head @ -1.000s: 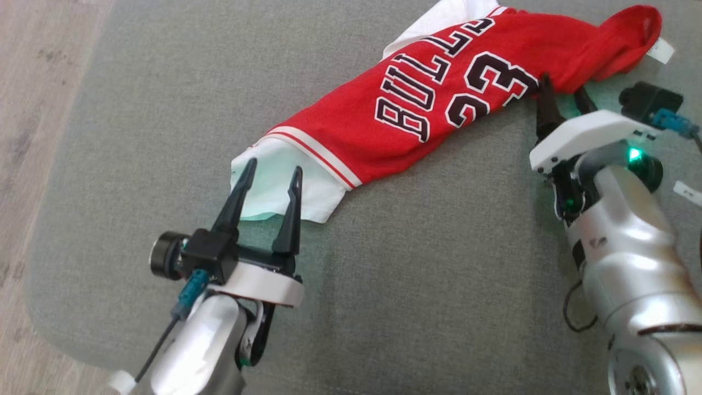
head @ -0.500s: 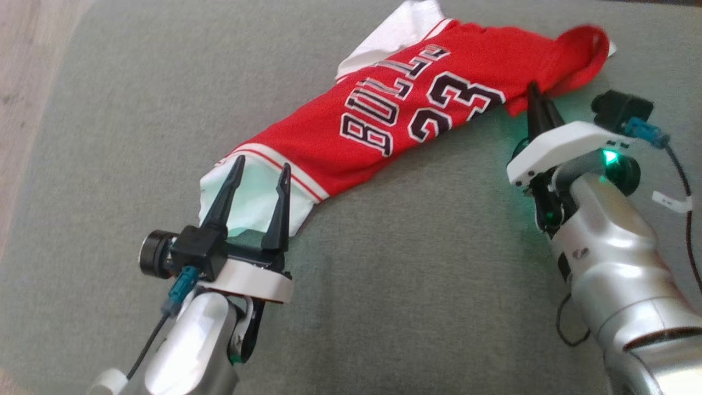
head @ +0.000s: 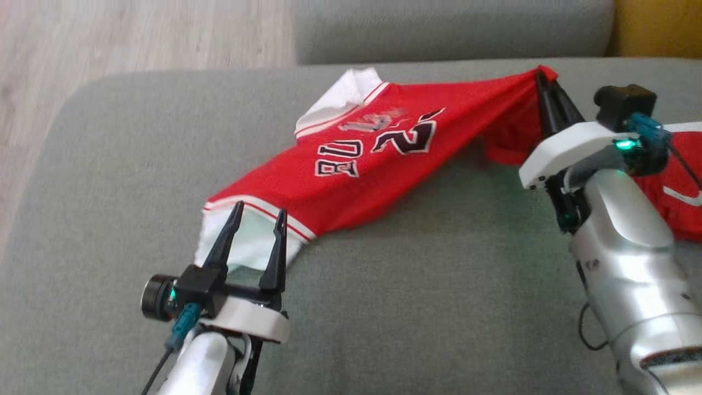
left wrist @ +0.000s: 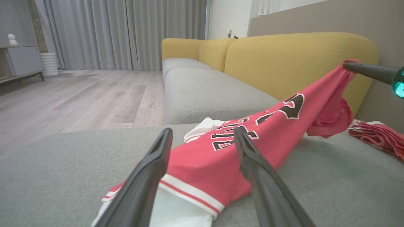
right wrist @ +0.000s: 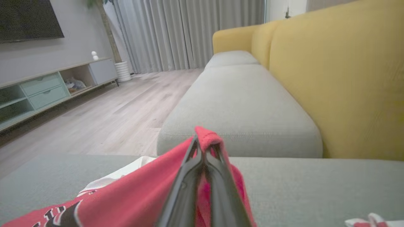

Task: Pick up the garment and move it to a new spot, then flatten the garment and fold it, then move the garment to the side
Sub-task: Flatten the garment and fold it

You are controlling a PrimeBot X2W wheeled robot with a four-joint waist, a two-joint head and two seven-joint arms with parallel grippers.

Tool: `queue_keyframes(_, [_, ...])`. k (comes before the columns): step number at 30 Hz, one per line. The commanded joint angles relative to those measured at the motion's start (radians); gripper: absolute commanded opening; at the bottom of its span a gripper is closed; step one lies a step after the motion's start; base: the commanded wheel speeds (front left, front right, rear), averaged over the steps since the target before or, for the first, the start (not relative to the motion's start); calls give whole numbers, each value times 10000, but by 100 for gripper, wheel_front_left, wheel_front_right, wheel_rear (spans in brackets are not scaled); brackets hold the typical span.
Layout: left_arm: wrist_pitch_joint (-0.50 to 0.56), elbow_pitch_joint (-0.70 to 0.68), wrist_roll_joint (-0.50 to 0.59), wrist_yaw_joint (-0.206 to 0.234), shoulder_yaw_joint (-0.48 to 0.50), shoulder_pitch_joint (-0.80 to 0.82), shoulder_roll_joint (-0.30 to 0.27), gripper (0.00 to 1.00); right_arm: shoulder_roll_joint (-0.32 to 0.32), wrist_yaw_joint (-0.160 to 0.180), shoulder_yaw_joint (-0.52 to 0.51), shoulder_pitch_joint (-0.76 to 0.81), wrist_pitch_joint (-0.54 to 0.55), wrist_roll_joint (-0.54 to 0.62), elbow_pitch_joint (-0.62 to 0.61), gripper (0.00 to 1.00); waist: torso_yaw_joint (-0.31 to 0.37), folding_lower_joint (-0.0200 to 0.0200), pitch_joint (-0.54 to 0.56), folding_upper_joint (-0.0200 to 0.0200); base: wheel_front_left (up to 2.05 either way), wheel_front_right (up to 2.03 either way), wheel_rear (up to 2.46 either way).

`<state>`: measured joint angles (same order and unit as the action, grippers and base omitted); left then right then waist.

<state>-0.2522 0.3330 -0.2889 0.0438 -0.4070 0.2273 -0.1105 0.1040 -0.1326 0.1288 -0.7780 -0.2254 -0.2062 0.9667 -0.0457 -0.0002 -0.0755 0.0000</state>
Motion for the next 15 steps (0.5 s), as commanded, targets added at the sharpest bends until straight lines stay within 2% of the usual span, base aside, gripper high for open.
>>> queue_keyframes(1, [-95,-276,75,8,451,128,-11,100,1,19,-7,45,157,208,-747,0,174,2,347,0,0,0,0])
queue_keyframes(5, [-95,-293,106,-22,481,-52,23,100,228,19,-503,812,1183,824,-2726,0,162,2,567,0,0,0,0])
queue_keyframes(8, [-95,-371,138,-41,504,-87,56,100,341,19,-810,1548,2210,1473,-4800,0,77,2,524,0,0,0,0])
queue_keyframes(9, [-95,-371,138,-41,504,-87,56,100,341,19,-810,1548,2210,1473,-4800,0,77,2,524,0,0,0,0])
queue_keyframes(12, [-95,-402,179,-96,475,-71,98,100,215,19,-1254,2315,3367,2086,-7044,0,-59,2,366,0,0,0,0])
queue_keyframes(15, [-95,-399,233,-160,404,54,159,100,20,19,-1465,3010,4841,2518,-8670,0,-265,2,68,0,0,0,0])
